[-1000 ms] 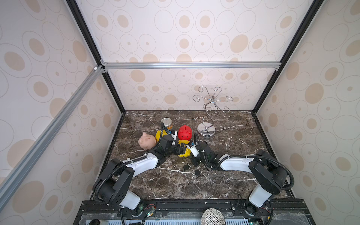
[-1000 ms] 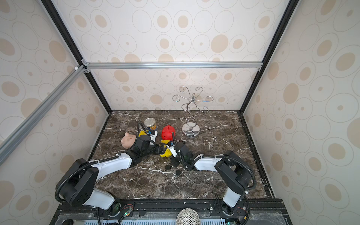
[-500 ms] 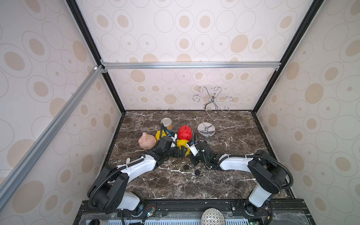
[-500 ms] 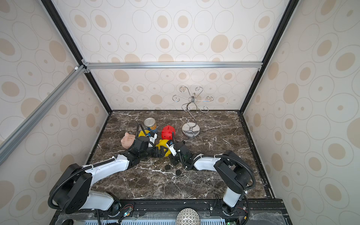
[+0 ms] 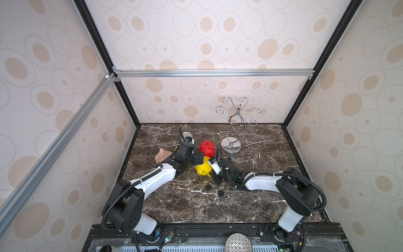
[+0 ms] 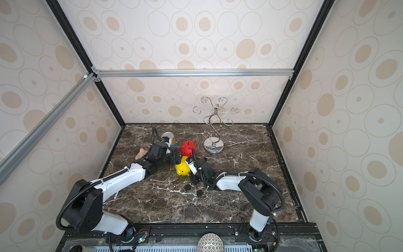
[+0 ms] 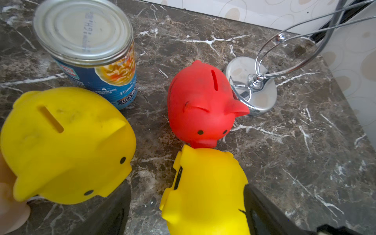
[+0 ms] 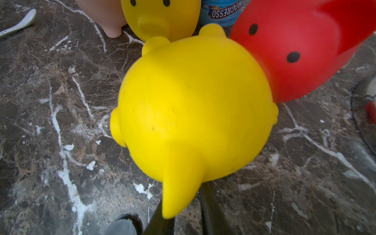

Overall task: Open piggy banks
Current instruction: Adjust the piggy bank at the center of the board.

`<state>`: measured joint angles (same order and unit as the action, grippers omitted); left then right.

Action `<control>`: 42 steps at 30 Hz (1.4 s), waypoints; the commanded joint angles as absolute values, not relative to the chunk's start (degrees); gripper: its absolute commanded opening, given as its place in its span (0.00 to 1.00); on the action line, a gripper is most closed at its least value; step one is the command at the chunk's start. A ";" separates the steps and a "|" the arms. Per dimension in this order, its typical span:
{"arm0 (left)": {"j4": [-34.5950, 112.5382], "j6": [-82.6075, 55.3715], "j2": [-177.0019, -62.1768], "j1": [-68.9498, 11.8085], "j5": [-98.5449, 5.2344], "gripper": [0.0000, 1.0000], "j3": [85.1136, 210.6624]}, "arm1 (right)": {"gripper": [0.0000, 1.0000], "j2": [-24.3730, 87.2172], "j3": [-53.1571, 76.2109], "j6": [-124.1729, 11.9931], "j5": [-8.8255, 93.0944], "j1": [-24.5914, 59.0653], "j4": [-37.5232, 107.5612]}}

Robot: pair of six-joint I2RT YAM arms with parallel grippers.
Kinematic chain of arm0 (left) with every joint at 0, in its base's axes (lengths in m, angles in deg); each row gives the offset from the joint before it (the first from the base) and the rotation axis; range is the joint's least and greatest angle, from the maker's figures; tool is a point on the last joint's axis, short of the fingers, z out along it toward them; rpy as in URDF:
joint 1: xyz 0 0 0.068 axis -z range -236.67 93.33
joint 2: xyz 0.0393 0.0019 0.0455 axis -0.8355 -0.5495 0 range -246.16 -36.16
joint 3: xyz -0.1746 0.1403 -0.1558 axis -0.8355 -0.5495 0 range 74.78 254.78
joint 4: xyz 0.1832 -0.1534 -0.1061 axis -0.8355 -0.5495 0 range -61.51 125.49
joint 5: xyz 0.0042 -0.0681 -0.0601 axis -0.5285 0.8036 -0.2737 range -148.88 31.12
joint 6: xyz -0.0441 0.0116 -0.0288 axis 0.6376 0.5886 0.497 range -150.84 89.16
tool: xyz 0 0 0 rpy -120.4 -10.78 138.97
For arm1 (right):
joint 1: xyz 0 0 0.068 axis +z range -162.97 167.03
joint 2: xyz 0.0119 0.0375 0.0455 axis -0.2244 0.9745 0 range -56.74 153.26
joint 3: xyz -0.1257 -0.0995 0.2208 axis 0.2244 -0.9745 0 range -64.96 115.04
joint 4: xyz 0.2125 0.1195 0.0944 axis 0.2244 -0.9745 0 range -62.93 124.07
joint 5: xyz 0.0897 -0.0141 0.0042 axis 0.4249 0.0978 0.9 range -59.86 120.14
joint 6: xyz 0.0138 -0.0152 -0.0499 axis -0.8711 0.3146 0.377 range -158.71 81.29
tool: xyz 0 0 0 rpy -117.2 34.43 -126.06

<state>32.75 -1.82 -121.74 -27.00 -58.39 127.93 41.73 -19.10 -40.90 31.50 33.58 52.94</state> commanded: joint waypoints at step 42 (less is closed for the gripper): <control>36.16 -3.43 -125.08 -24.60 -53.96 0.57 122.65 | 0.20 46.55 -22.34 -38.15 38.49 31.30 64.87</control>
